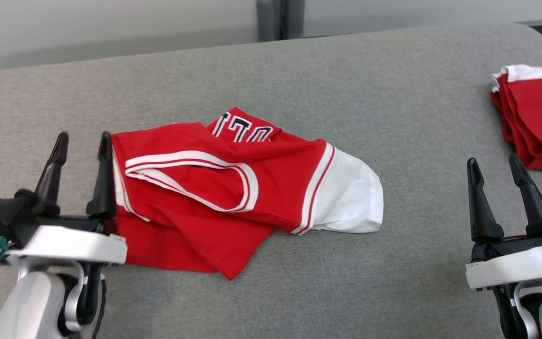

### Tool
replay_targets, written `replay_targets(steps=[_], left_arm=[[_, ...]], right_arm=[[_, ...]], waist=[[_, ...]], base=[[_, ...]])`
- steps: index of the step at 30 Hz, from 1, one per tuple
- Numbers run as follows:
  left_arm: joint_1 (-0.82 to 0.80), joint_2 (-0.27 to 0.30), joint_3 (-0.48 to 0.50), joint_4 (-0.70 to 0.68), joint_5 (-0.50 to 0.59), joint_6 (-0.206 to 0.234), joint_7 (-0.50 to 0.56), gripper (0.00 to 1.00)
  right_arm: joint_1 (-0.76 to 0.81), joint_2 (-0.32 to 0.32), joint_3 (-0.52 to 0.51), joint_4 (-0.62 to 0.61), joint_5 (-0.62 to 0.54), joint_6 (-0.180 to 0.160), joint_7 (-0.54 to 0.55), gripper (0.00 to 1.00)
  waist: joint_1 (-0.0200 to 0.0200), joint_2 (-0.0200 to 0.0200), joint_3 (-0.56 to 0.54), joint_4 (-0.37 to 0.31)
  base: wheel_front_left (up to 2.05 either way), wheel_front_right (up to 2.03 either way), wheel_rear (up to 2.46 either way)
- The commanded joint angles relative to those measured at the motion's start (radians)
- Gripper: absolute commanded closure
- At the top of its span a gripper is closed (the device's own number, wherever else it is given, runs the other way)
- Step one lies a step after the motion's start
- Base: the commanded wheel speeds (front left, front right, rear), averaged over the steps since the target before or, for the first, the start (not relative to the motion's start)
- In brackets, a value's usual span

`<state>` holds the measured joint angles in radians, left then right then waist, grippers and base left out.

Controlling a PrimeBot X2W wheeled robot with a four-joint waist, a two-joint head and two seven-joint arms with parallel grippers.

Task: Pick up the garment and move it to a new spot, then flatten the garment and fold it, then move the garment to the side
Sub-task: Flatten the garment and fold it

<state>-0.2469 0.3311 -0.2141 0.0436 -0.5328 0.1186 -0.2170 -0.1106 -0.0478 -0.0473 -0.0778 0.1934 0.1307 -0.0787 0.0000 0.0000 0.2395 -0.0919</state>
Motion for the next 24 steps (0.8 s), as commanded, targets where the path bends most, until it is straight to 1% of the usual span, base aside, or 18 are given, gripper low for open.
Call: replay_targets(steps=[1,5,9,13,24], left_arm=[[0.024,0.007,0.013,0.007,-0.010,0.004,-0.008,0.00],[0.088,0.027,0.036,0.014,-0.021,-0.001,-0.018,0.00],[0.141,0.041,0.020,0.009,-0.014,-0.008,-0.012,0.00],[0.180,0.045,0.010,-0.001,-0.016,-0.003,0.001,0.00],[0.226,0.058,-0.010,-0.033,-0.020,0.009,0.041,0.00]], right_arm=[[0.010,-0.005,-0.002,0.001,-0.006,0.000,0.007,0.00],[0.027,-0.006,-0.004,0.007,-0.013,0.000,0.024,0.00],[0.054,-0.006,-0.003,0.011,-0.016,0.000,0.037,0.00],[0.078,-0.005,0.002,0.012,-0.009,0.000,0.054,0.00],[0.120,-0.005,0.005,0.006,-0.004,0.000,0.076,0.00]], waist=[[0.0000,0.0000,-0.031,0.030],[0.0000,0.0000,-0.070,0.051],[0.0000,0.0000,-0.107,0.063],[0.0000,0.0000,-0.139,0.067],[0.0000,0.0000,-0.182,0.066]], base=[[0.00,0.00,0.00],[0.00,0.00,0.00],[0.00,0.00,0.00],[0.00,0.00,0.00],[0.00,0.00,0.00]])
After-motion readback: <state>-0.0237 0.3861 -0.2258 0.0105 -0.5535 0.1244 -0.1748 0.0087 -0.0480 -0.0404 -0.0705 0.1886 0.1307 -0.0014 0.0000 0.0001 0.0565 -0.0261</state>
